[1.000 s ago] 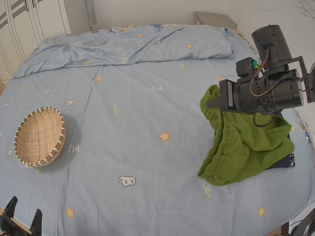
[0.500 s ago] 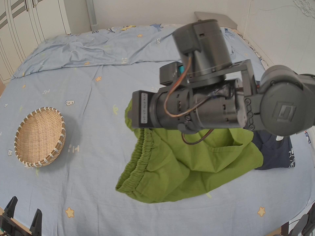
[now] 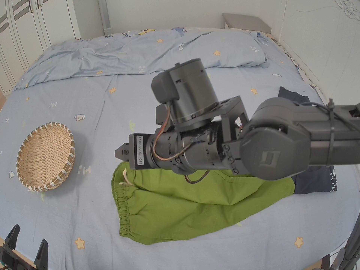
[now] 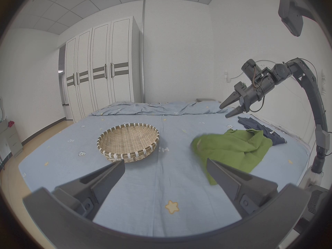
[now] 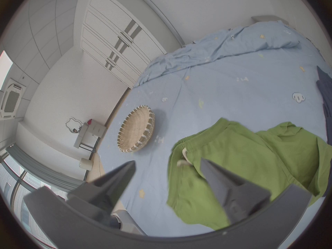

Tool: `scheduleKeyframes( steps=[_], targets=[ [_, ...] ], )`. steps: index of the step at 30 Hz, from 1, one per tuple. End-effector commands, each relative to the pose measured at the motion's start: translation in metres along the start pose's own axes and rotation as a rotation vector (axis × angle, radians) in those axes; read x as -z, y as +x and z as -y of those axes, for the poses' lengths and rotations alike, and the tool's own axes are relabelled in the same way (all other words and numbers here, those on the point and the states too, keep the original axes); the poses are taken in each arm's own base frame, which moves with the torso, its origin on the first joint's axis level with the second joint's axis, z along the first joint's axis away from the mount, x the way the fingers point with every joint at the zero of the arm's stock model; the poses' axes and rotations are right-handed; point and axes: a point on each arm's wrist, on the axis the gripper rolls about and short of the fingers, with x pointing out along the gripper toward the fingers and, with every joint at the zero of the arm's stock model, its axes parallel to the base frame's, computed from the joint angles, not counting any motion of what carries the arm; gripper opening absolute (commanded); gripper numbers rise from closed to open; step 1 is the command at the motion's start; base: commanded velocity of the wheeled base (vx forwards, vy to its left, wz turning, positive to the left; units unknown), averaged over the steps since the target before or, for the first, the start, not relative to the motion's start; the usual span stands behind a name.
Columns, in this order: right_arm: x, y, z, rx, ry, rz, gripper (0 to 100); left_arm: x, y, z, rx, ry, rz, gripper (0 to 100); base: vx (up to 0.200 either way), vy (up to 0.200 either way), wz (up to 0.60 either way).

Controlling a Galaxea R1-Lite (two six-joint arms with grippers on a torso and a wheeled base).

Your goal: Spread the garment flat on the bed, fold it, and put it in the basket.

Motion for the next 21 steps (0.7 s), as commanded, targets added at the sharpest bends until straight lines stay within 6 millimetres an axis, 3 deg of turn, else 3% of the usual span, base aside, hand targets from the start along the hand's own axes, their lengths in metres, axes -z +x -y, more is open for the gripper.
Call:
scheduleKeyframes(
  steps=[1, 5, 10, 16, 20, 21],
  targets=[
    [0.011, 0.020, 0.003, 0.023, -0.008, -0.043, 100, 0.005, 0.000, 0.000, 0.002, 0.003, -0.004, 100, 0.000, 0.000, 0.00],
    [0.012, 0.022, 0.003, 0.034, -0.007, -0.047, 100, 0.005, 0.000, 0.000, 0.013, 0.008, -0.004, 100, 0.000, 0.000, 0.00],
    [0.007, 0.009, 0.018, 0.065, 0.021, -0.042, 100, 0.005, 0.000, 0.001, 0.037, 0.031, -0.003, 100, 0.000, 0.000, 0.00],
    [-0.018, -0.082, 0.062, 0.084, 0.097, 0.053, 100, 0.005, 0.000, 0.001, 0.051, 0.045, -0.001, 100, 0.000, 0.000, 0.00],
    [-0.015, -0.126, 0.091, 0.091, 0.157, 0.073, 100, 0.004, 0.000, 0.001, 0.051, 0.065, 0.002, 100, 0.000, 0.000, 0.00],
    [-0.010, -0.147, 0.102, 0.088, 0.182, 0.079, 100, 0.005, 0.000, 0.001, 0.051, 0.076, 0.003, 100, 0.000, 0.000, 0.00]
  ],
)
